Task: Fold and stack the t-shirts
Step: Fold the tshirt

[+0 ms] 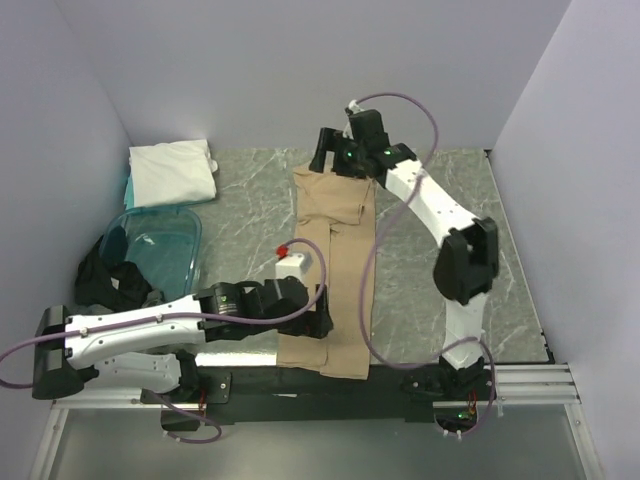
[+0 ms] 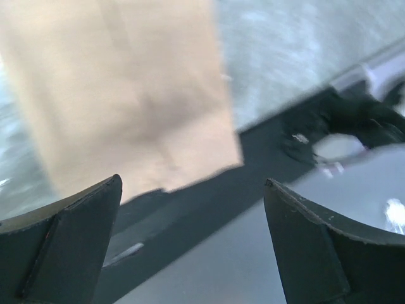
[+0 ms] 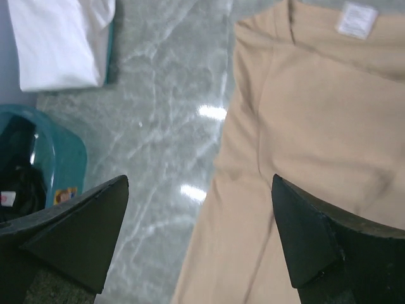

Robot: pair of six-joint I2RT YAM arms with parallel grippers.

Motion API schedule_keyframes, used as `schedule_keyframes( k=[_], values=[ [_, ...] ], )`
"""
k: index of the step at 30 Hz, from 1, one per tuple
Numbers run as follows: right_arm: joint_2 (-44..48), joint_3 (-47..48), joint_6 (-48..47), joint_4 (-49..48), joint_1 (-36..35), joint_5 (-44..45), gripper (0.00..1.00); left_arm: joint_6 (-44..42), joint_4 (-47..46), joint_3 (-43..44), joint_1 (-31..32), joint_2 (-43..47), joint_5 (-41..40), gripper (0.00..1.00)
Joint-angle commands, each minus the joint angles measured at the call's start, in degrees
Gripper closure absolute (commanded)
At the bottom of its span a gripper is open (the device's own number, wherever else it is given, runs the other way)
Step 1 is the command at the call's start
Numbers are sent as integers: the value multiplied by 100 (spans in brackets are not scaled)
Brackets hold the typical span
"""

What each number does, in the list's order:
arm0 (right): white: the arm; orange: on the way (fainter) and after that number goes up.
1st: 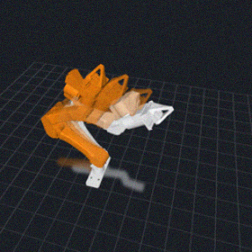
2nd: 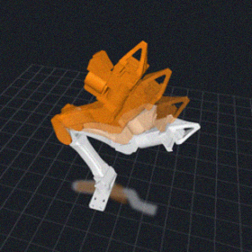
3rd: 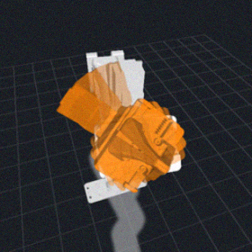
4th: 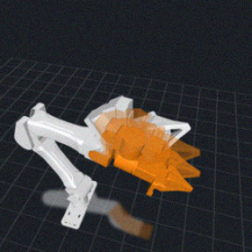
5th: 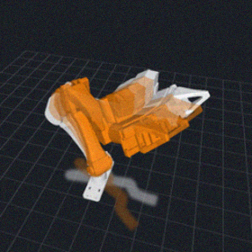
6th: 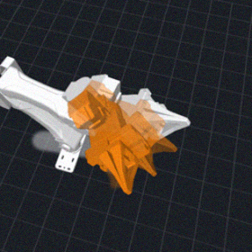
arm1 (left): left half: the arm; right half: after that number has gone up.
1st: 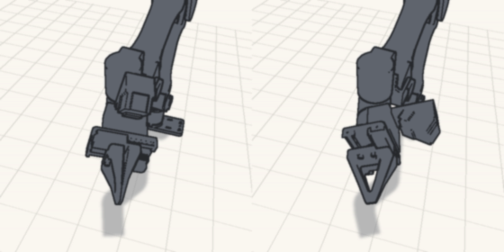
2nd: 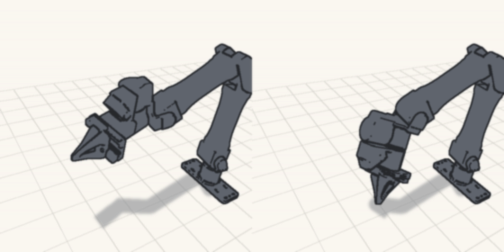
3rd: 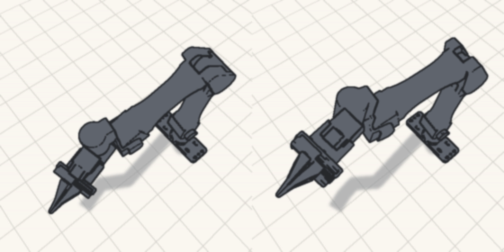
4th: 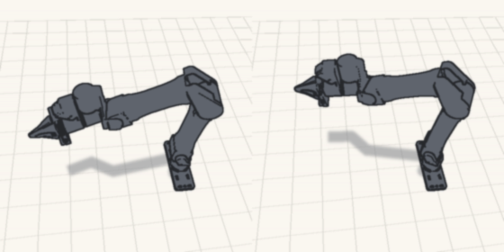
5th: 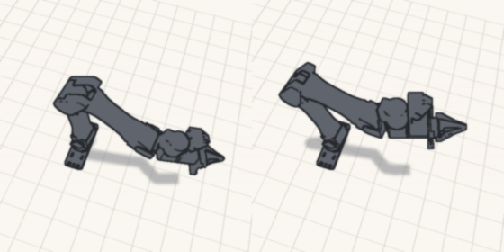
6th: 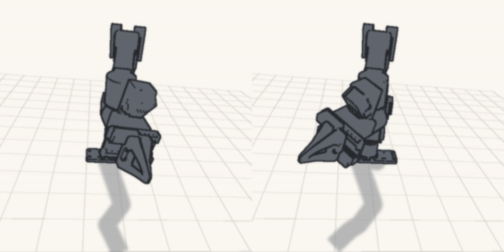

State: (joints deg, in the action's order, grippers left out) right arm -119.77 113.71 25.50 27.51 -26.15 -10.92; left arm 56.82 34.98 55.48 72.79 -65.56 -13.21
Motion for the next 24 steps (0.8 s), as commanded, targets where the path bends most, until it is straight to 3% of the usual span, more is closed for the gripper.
schedule_keyframes(
  k=[1,5,9,11,17,24],
  values=[
    [960,-1251,78,290,-135,572,0,732,702,-458,-133,245,-1032,1],
    [1648,-3192,421,-122,-460,1082,0,770,625,-1100,-895,894,-772,1],
    [1808,-3821,693,-228,-742,1549,0,139,2,-1898,-1697,1265,220,1],
    [1703,-3830,737,-290,-769,1575,0,-56,-316,-2076,-2013,1265,817,1],
    [842,-3041,702,-9,-777,1802,0,-364,-834,-2428,-2050,1090,1654,1],
    [-151,-2214,597,203,-619,1857,0,-233,-1158,-2849,-2041,1045,2173,1]
  ],
)
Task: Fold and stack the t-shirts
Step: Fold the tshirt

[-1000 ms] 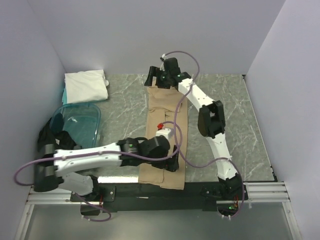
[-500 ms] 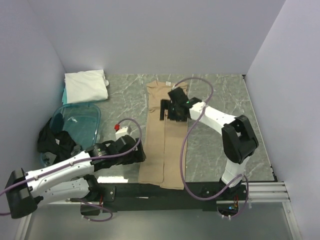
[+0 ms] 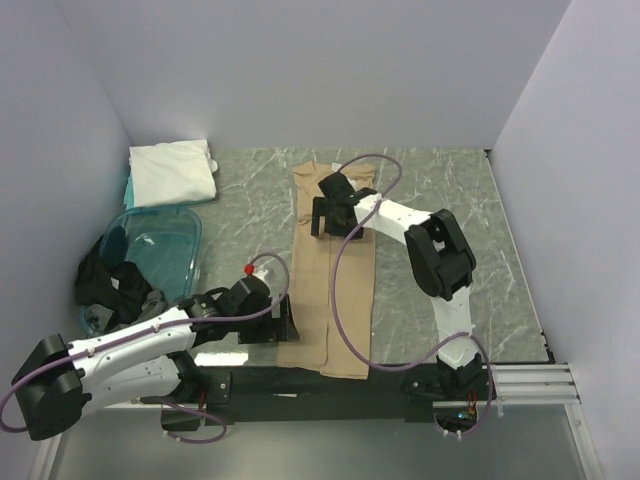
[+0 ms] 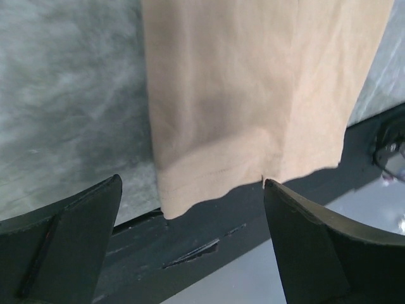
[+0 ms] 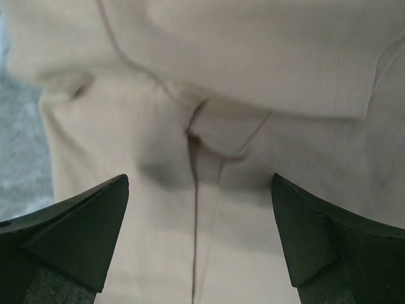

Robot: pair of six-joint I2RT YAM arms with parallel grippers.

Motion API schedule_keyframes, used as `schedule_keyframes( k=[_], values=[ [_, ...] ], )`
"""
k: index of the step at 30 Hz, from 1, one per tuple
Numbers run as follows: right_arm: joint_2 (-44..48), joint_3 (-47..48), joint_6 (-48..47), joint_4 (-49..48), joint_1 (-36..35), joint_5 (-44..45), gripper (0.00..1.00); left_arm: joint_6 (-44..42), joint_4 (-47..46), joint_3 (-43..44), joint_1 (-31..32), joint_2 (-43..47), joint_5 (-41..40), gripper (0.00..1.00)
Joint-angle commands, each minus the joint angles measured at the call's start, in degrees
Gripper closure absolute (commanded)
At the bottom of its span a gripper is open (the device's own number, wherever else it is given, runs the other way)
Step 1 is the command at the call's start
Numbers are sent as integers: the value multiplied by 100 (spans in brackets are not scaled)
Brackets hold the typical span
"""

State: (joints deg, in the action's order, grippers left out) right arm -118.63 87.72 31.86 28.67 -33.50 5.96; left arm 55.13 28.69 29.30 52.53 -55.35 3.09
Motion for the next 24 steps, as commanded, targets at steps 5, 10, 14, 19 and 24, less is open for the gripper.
schedule_keyframes(
  k=[5,10,14,19,24],
  values=[
    [-591,693,-267,-246,282,-94,0,85,-829,-451,-24,-151,833,1],
    [-671,1158,-619,-274,353,-253,0,164,-1049,-574,-15,-292,1017,14],
    [-416,1388,-847,-168,361,-200,0,208,-1058,-645,-6,-432,1202,34],
    [672,539,-760,-430,344,-165,0,349,-777,-838,90,-389,1299,61],
    [1963,-640,-532,-792,344,-226,0,489,-636,-908,125,-230,1194,67]
  ],
)
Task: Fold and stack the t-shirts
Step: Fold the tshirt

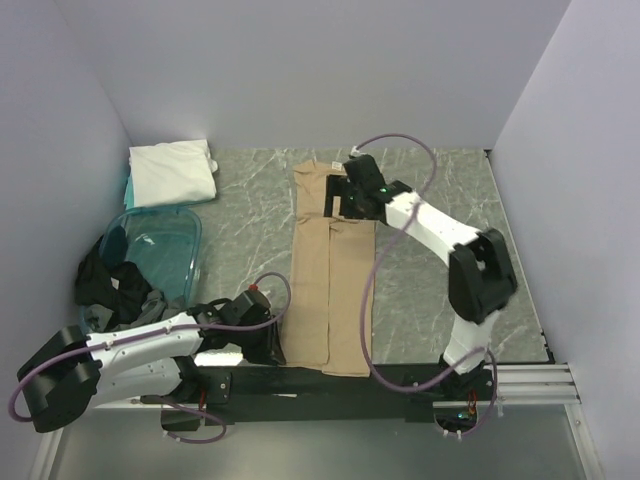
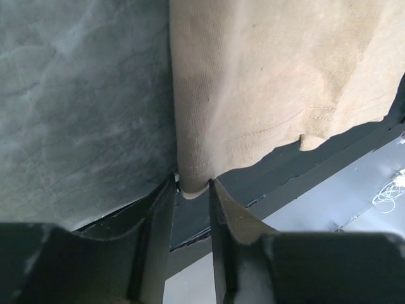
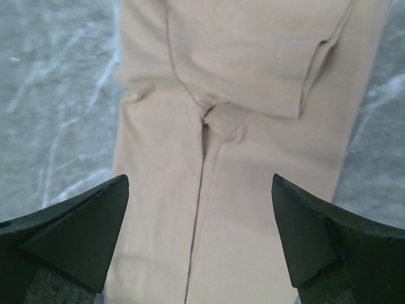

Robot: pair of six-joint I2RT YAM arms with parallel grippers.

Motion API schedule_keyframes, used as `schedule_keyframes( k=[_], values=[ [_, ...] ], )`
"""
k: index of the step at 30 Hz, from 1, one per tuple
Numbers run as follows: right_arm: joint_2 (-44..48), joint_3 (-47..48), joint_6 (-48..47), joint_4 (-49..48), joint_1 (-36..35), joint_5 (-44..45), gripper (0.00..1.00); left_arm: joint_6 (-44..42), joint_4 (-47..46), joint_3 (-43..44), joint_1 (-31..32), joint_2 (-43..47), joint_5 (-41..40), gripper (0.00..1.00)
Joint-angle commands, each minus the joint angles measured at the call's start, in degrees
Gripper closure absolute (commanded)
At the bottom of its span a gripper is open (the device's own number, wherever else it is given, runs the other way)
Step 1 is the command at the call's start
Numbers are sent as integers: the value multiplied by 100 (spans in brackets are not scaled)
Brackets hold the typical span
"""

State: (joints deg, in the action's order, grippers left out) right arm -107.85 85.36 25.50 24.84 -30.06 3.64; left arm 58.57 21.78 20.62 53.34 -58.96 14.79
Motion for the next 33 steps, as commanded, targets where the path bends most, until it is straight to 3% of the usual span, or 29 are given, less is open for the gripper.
schedule_keyframes(
  k=[1,3,7,9,13,16,19,25,30,33],
  values=[
    [1063,-780,139,-436,-17,-47,0,155,28,-49,53,130,-10,68],
    [1554,-1195,227,-559,-26,-135,0,199,-24,-58,62,113,-37,79],
    [2373,-2398,254,-578,-332,-338,2,208,-323,-58,80,-1,-2,88],
    [2821,-2751,289,-393,-526,-276,2,173,-402,-14,106,-37,7,99],
    [3796,-3927,342,309,-1211,-126,4,129,-473,47,159,33,33,99],
    [4692,-4535,368,757,-2098,-39,5,111,-473,30,203,208,59,99],
    [5255,-4791,1050,1337,-2828,13,6,120,-438,65,229,332,51,99],
    [5214,-5179,1975,1418,-4083,-232,9,190,-315,82,247,350,-133,99],
    [4494,-5091,2047,1453,-4543,-215,12,252,-438,38,264,350,-29,99],
    [4054,-4995,1960,1392,-4614,-65,19,261,-543,-41,291,341,15,99]
  ],
)
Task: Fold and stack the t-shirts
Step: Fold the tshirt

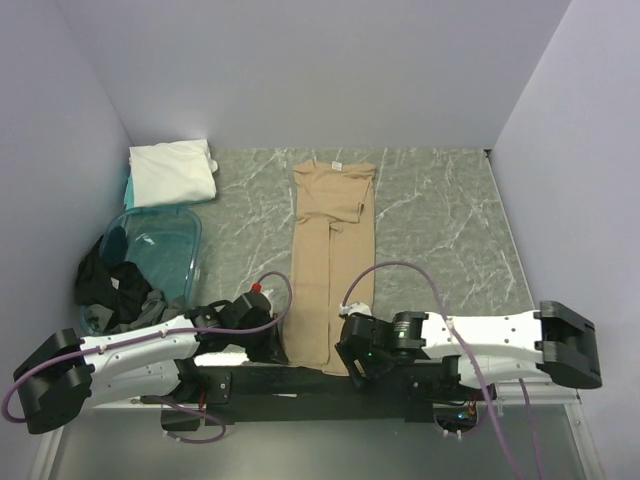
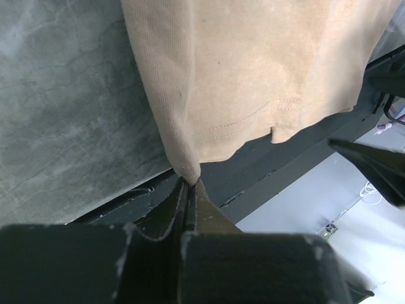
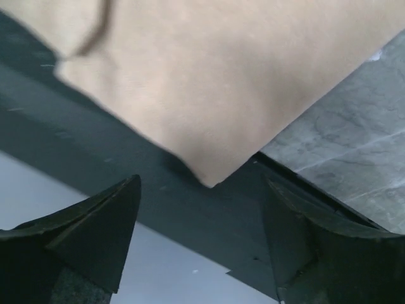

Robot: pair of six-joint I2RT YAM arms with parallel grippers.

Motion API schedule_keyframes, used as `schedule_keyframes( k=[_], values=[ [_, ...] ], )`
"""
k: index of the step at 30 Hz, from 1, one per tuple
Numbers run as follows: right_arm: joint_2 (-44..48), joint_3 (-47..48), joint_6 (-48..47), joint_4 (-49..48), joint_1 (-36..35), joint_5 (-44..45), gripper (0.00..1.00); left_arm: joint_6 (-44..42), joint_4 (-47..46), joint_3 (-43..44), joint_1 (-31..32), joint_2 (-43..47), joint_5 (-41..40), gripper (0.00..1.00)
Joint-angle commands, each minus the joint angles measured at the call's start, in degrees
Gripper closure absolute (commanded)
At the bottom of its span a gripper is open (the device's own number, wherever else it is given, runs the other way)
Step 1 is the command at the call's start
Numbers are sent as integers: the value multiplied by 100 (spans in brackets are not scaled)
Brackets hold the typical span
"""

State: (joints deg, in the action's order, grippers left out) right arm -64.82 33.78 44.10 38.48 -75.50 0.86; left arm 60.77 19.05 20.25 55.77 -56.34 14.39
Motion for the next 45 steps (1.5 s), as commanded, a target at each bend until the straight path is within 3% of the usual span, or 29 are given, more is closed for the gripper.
schedule_keyframes(
  k=[1,3,7,12,17,24,31,40,45],
  values=[
    [-416,190,64,2,-113,239,21,40,-261,-4,48,70,20,99],
    [-540,199,47,-129,-105,248,24,31,-218,31,48,35,2,99],
    [-839,225,11,-192,-105,291,41,-21,-165,154,48,-35,-51,99],
    [-1050,375,72,54,-105,476,73,-39,-156,216,57,-88,-59,99],
    [-901,620,204,300,-70,888,87,-109,-261,426,48,-97,-59,99],
    [-673,1095,-14,424,430,1566,92,-452,-148,1173,40,-456,-445,99],
    [-427,1376,-726,-182,1608,1663,93,-812,327,2235,-329,-1063,-1307,99],
    [-971,2220,-1351,-657,2601,2040,93,-918,442,3669,-909,-2126,-2335,99],
    [-1243,2536,-1667,-1114,3041,1751,93,-830,697,4416,-1200,-2733,-2828,99]
  ],
)
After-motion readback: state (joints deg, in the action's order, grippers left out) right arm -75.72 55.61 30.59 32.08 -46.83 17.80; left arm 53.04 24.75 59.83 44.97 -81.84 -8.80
